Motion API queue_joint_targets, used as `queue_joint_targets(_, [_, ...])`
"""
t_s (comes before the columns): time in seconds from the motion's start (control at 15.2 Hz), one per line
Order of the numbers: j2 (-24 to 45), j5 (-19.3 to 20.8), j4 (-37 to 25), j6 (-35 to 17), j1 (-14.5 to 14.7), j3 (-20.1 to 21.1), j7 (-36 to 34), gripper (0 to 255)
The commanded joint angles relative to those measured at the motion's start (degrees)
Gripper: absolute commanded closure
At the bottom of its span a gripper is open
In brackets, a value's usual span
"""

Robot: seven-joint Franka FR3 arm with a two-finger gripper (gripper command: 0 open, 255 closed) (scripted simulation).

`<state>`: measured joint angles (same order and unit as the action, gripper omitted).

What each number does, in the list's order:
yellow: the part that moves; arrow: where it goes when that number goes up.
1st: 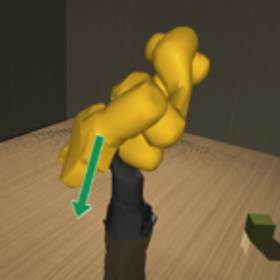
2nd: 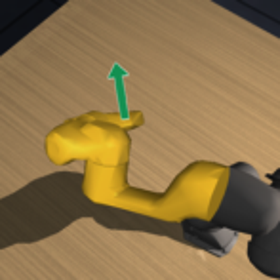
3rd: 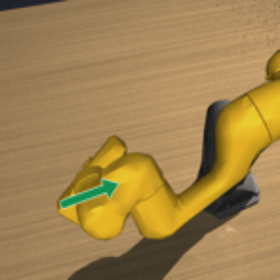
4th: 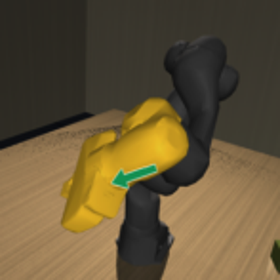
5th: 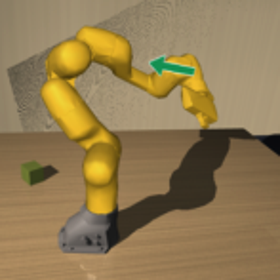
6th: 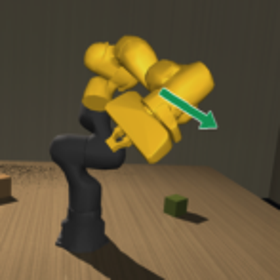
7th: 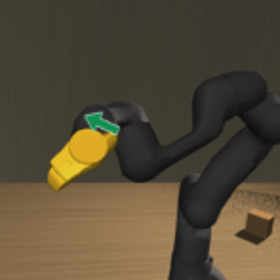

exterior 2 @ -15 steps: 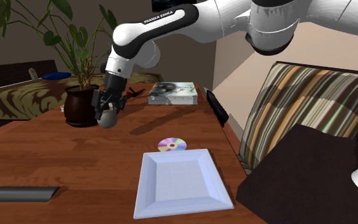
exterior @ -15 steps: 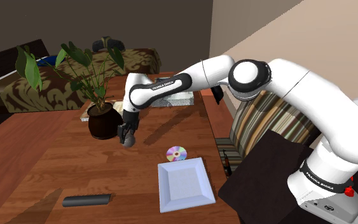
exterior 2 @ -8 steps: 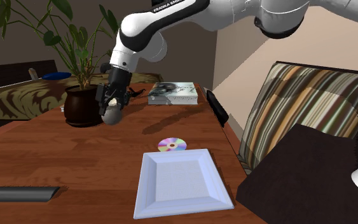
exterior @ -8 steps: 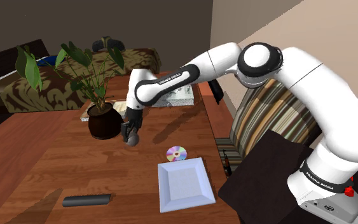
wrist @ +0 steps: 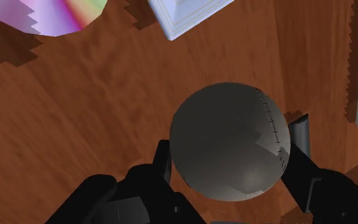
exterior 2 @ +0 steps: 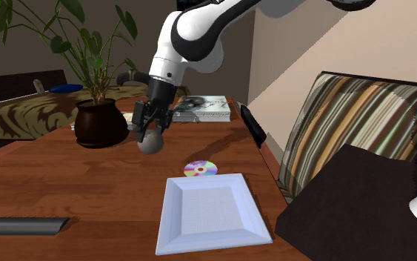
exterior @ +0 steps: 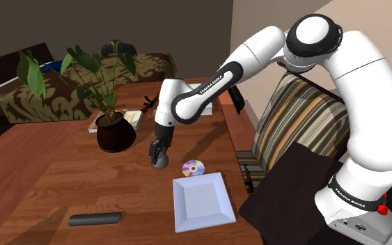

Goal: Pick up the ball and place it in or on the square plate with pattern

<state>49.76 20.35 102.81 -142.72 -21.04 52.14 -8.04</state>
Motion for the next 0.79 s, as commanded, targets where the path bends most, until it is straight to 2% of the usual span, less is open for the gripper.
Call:
queue_joint_targets(0.0, [-3.2,-0.3,7.3,-3.6,-3.1,1.6,-0.9,255])
queue_joint_targets(0.4, [-11.2,-1.7,24.8,-11.7,-12.3,7.7,-2.2,255])
queue_joint_targets(0.73, [-16.8,-3.3,37.8,-17.7,-21.5,15.5,-2.7,255])
